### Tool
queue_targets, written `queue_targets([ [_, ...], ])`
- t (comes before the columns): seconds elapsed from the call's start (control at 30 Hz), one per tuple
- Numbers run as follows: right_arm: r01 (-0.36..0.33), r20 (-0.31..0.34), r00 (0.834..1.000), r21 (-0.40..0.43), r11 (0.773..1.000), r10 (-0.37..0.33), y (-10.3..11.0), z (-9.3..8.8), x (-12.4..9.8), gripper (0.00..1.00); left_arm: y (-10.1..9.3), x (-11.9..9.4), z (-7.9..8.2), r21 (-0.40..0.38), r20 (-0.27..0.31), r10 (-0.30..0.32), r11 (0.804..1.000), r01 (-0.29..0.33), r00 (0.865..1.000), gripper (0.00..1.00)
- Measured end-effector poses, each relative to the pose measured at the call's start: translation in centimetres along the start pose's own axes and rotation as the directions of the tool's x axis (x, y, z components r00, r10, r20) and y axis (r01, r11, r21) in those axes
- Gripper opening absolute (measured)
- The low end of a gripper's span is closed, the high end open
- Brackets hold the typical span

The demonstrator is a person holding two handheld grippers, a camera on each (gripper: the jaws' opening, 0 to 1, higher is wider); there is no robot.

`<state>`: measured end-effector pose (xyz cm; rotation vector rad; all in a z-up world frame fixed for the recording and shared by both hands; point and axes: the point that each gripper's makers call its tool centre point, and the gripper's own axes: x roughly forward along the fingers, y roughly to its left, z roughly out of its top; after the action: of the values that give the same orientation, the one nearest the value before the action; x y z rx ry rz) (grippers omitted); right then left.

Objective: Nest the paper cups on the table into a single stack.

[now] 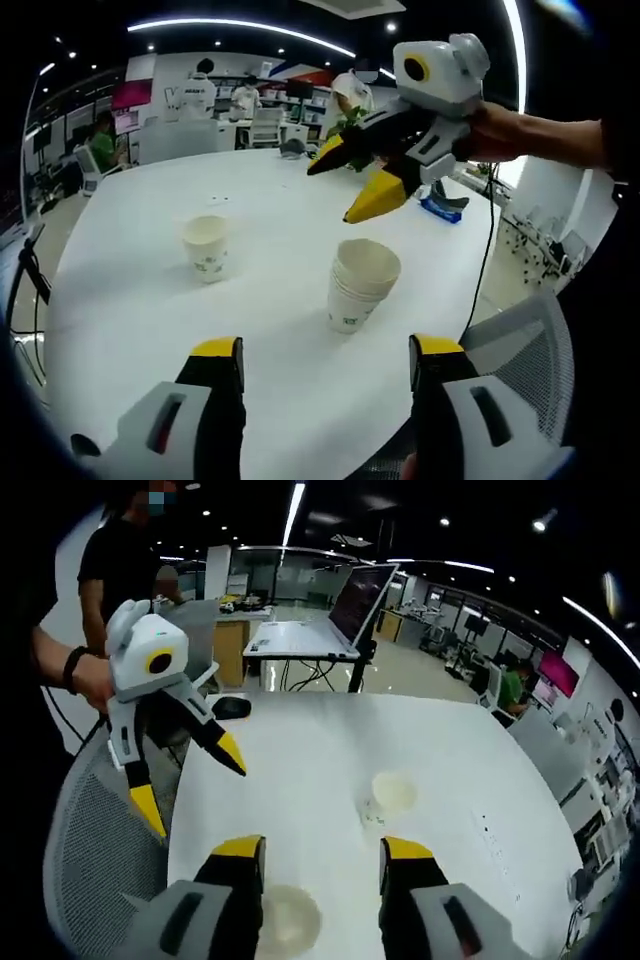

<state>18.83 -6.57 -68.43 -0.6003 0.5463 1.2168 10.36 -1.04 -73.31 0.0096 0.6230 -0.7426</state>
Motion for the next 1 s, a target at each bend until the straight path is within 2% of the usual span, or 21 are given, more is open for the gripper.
queue_targets([
  [0.17,-0.002,0.013,1.0,0.025,1.0,0.002,-0.9,1.1,1.5,0.48,0.1,-0.1,0.0,-0.004,0.001,0.003,1.0,-0.003,1.0,0.66],
  [0.5,0.0,-0.001,1.0,0.047,0.999,0.0,-2.8,2.3,4.7,0.48,-0.1,0.2,0.3,-0.023,0.017,0.009,1.0,-0.009,1.0,0.66],
  [0.67,-0.001,-0.018,1.0,0.063,0.998,0.002,-3.2,2.4,6.1,0.48,-0.3,0.2,0.2,-0.023,0.017,0.008,1.0,-0.008,1.0,0.66],
  [1.0,-0.009,-0.092,0.996,0.089,0.996,0.017,-4.5,1.3,11.4,0.44,-0.6,0.3,-0.4,-0.02,0.004,0.0,1.0,0.0,1.0,0.66],
])
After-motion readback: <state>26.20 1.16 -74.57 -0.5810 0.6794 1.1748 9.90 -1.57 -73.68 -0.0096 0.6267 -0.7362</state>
